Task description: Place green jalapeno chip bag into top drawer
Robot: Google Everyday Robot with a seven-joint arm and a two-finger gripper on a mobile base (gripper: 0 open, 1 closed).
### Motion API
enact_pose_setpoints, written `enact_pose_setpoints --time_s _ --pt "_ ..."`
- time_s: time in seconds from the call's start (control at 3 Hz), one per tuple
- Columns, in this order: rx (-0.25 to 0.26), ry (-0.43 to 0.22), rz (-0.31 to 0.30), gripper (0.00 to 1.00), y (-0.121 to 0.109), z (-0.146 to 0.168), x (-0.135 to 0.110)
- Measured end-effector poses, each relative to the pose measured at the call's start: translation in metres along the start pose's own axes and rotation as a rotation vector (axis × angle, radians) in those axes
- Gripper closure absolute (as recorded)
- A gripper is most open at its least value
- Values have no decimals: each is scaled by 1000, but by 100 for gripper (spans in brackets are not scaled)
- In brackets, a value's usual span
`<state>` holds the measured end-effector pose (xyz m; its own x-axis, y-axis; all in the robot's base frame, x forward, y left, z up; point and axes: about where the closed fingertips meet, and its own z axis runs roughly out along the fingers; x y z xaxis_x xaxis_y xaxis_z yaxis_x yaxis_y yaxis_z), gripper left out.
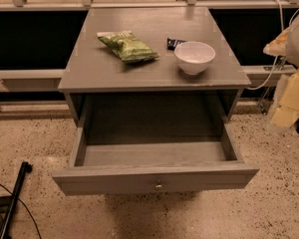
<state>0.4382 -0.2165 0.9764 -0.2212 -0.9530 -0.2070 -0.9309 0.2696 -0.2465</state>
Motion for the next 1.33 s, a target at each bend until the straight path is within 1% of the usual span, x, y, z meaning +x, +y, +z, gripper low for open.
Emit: enact_pose_setpoints --time_s 0.33,0.67,1.0,1.33 --pt "2 -2 -3 0 0 0 -2" --pt "-8 -53 -110 0 -5 27 -58" --pt "-14 -169 -306 0 -1 62 -159" --pt "-14 -169 -306 0 -1 62 -159"
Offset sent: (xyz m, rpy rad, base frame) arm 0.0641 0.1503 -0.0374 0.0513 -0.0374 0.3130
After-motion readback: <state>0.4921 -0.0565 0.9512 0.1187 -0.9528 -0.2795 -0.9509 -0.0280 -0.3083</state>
